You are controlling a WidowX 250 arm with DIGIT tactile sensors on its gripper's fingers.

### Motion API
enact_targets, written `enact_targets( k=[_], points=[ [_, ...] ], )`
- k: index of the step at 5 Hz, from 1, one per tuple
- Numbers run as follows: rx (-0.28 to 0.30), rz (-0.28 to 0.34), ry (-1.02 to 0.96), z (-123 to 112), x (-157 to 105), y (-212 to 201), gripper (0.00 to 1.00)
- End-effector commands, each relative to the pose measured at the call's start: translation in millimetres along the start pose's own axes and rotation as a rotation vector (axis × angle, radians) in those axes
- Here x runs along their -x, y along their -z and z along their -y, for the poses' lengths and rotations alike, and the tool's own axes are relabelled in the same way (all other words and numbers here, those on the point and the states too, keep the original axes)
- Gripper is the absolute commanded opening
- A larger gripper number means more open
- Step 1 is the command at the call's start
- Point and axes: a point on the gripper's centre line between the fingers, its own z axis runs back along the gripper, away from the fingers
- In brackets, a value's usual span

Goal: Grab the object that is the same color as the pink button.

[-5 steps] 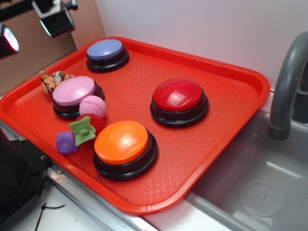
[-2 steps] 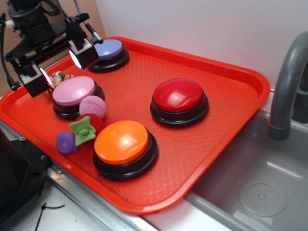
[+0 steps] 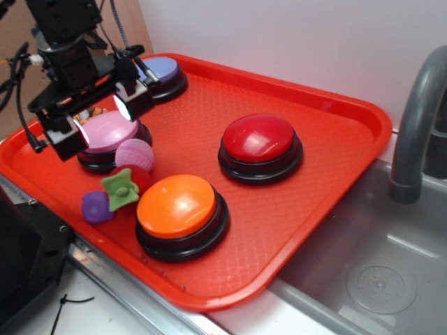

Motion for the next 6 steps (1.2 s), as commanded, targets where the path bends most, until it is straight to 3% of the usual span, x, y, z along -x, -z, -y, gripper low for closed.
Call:
enact_targets(
  k=[1,3,4,5,6],
  points=[
    [0.037,0.02,0.067,10,4,17,1.0],
    [0.002,0.016,0.093,11,1,33,1.0],
    [-0.009,0.013,0.107,12,0,38,0.7],
    [-0.006,0.004,0.096,12,-2,38,0.0],
    [0.006,-0.032,0.165,15,-6,22,0.0]
  ],
)
